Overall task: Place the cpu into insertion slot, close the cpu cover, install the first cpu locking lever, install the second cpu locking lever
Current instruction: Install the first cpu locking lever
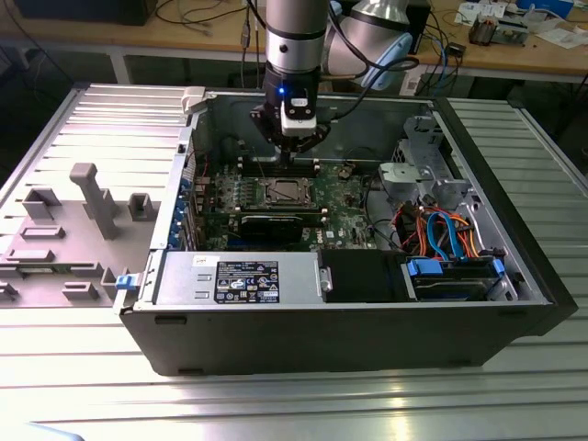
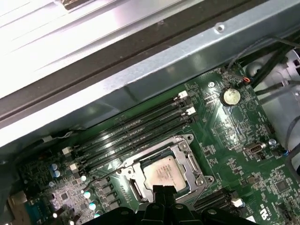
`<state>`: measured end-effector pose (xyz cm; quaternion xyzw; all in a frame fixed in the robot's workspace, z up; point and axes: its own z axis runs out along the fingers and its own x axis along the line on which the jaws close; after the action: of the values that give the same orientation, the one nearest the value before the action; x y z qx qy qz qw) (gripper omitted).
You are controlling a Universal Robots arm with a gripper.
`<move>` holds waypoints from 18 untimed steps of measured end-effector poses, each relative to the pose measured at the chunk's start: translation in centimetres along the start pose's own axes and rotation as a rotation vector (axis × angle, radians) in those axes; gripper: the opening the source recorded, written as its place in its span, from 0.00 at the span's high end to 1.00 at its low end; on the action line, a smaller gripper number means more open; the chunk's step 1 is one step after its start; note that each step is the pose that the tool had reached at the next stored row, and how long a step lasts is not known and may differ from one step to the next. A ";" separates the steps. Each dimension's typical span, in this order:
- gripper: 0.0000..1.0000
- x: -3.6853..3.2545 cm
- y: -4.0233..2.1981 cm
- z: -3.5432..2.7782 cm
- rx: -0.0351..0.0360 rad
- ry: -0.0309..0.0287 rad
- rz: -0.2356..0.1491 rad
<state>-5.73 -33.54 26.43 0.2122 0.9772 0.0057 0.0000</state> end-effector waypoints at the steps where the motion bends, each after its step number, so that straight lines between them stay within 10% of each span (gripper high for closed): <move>1: 0.89 0.00 0.00 0.00 0.0000 0.0001 -0.012; 18: 0.89 0.00 0.00 0.03 0.0007 0.0033 -0.295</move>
<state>-5.73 -33.54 26.40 0.0660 0.9978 0.0056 -0.0008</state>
